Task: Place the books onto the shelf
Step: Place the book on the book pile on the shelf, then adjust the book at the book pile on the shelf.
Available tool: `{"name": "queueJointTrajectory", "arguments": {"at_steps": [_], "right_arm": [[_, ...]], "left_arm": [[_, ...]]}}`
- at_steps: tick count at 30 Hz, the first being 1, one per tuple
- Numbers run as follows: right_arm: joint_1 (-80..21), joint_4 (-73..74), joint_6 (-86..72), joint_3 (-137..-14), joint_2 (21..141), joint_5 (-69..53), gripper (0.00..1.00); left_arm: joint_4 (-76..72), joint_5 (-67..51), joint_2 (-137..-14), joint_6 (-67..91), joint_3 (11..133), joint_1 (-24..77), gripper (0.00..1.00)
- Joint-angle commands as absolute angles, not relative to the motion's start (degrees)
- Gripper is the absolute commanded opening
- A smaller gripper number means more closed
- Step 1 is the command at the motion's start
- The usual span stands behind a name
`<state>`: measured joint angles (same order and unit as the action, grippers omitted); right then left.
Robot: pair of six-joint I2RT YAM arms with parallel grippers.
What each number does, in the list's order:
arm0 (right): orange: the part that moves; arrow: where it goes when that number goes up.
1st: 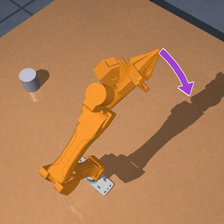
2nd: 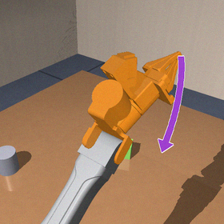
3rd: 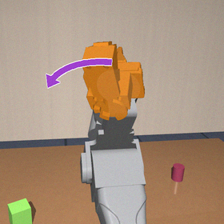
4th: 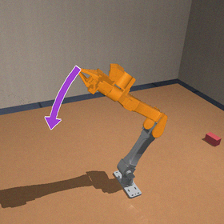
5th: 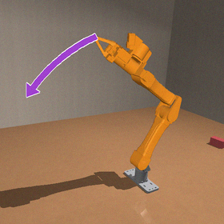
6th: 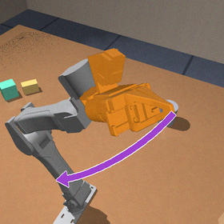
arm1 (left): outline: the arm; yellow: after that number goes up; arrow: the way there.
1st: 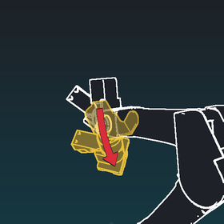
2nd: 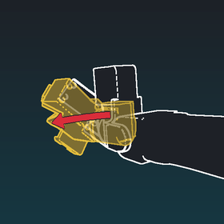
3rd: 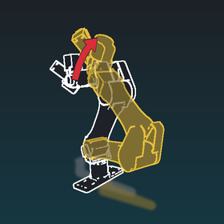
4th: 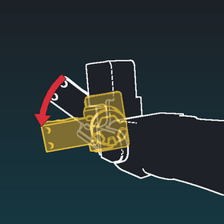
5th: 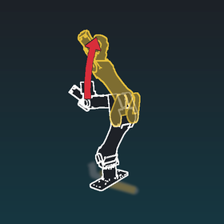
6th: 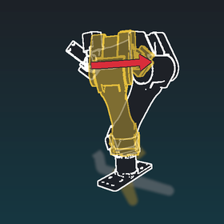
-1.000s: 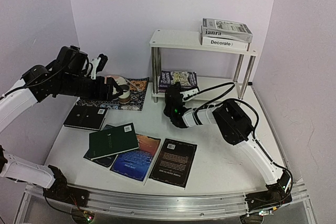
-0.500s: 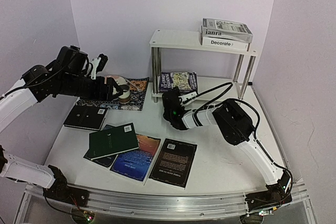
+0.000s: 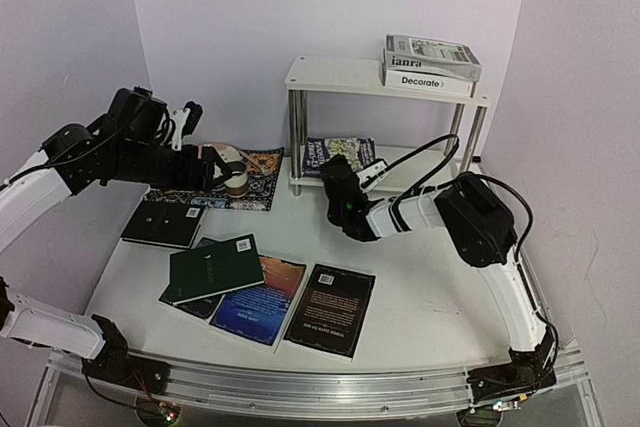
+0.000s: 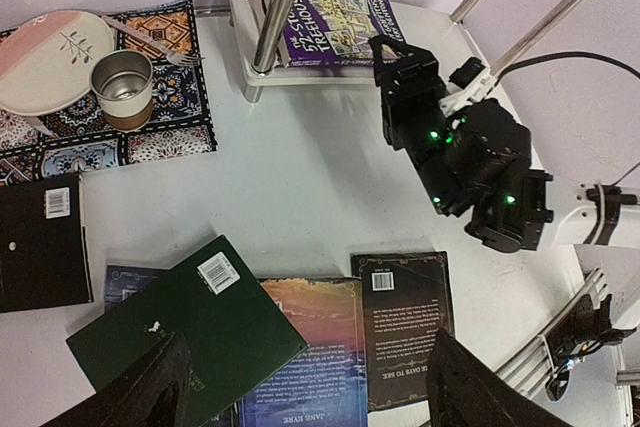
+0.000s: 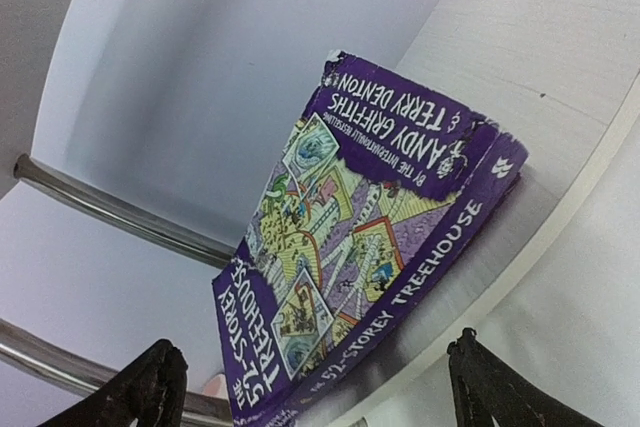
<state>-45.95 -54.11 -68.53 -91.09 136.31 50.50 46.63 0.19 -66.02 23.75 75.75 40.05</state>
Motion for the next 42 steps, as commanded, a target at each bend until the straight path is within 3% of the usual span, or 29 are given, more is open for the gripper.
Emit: {"name": "queueJointTrajectory", "arguments": {"at_steps": [1,5,12,17,19,42], "right_arm": [[-46.3,-53.4,-65.8,-82.8,127.5,45.3,0.91],[-46.2,-52.1,-57.0,-76.3,122.5,39.1,0.84],[-45.3,-42.3,-44.7,-72.7,117.1,33.9,0.44],[-43.0,-40.8,-43.3,-73.4,118.2,31.1,0.1],[-42.2,-40.1,-42.8,-75.1,119.0,29.6,0.01],[-36.9,-32.7,-44.8,-93.1,130.3,19.5,0.0]], "left_arm": [[46.2,2.8,-66.0,22.6,78.1,39.8,0.83],[46.0,3.9,-66.2,22.4,78.5,39.8,0.83],[45.6,5.2,-66.5,22.6,78.1,39.7,0.83],[45.3,5.9,-67.0,23.2,77.8,39.7,0.83],[45.1,6.1,-67.3,23.3,77.9,39.7,0.83],[44.1,9.1,-71.6,24.3,80.0,39.2,0.83]]}}
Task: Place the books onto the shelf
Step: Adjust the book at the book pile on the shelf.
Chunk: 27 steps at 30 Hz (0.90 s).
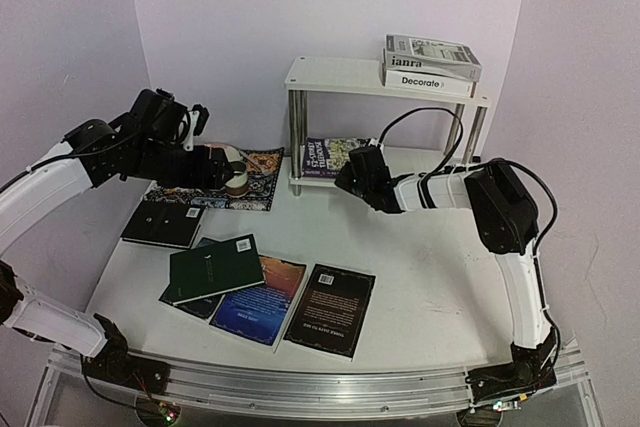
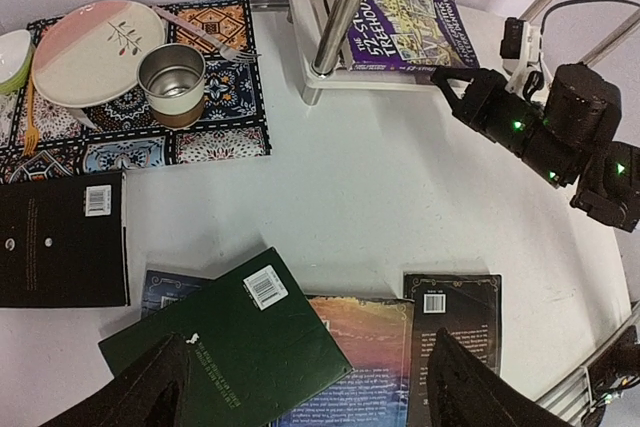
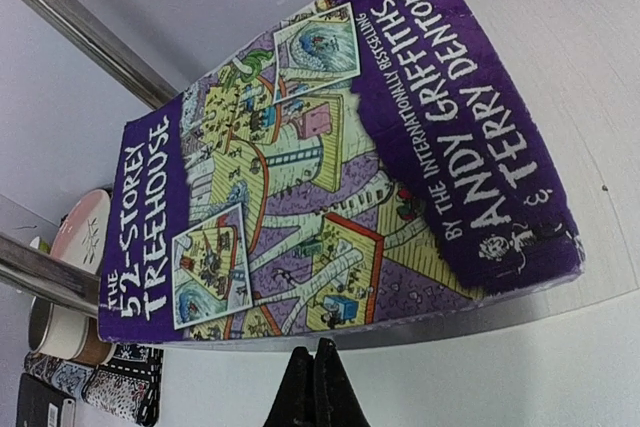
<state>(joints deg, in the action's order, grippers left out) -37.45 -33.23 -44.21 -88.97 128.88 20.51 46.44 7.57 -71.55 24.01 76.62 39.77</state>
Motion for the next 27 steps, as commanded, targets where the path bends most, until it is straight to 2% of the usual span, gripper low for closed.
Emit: {"name": "queueJointTrajectory", "arguments": {"at_steps": [1,27], "right_arm": [[-36.8,-32.6,-44.8,-93.7,130.7,19.4,0.0],[-36.3,-30.5,-45.8,-101.8,136.4,17.1,0.0]], "left_arm": [[44.1,9.2,-71.5,24.3,80.0,39.2,0.83],[44.0,9.5,-71.8,23.8,79.7,37.7,0.83]]}}
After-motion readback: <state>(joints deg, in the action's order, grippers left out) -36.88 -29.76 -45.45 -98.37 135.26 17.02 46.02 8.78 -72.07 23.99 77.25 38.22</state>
